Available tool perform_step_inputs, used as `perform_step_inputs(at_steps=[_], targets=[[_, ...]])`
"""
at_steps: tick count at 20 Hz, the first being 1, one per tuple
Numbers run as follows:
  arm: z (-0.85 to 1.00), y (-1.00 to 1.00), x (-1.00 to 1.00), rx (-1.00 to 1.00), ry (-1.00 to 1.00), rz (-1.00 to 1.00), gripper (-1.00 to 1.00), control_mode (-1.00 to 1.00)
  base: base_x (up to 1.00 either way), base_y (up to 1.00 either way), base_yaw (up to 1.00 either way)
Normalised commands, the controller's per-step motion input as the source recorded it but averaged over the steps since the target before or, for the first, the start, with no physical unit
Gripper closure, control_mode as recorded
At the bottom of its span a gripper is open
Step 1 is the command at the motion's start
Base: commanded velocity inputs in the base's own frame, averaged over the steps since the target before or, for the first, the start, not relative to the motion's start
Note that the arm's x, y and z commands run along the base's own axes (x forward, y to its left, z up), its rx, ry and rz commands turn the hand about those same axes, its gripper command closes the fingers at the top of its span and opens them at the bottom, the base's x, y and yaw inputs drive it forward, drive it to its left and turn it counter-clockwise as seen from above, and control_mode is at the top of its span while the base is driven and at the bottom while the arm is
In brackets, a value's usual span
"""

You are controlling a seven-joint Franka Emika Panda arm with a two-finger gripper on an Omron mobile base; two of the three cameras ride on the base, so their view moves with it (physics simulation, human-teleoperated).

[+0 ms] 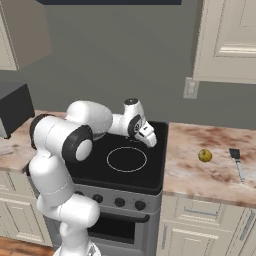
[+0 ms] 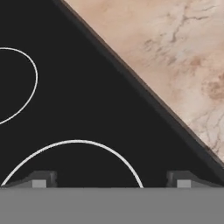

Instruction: Put the eggplant and squash in the pot. Retrieve the spatula and lightly stir the vegetables in the pot.

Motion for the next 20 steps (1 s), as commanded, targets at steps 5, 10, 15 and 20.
perform_step_inputs(at_steps=[5, 10, 15, 20], targets=[[0.08, -1.0, -0.36, 0.2, 0.0, -0.28, -1.0, -1.0, 0.0, 0.0, 0.0], [0.13, -0.87, -0.41, 0.17, 0.05, -0.14, -1.0, -1.0, 0.0, 0.0, 0.0], [0.0, -0.68, -0.41, 0.12, 0.01, -0.09, -1.0, -1.0, 0.0, 0.0, 0.0], [0.04, -0.48, -0.14, 0.02, 0.05, -0.03, -1.0, -1.0, 0.0, 0.0, 0.0]])
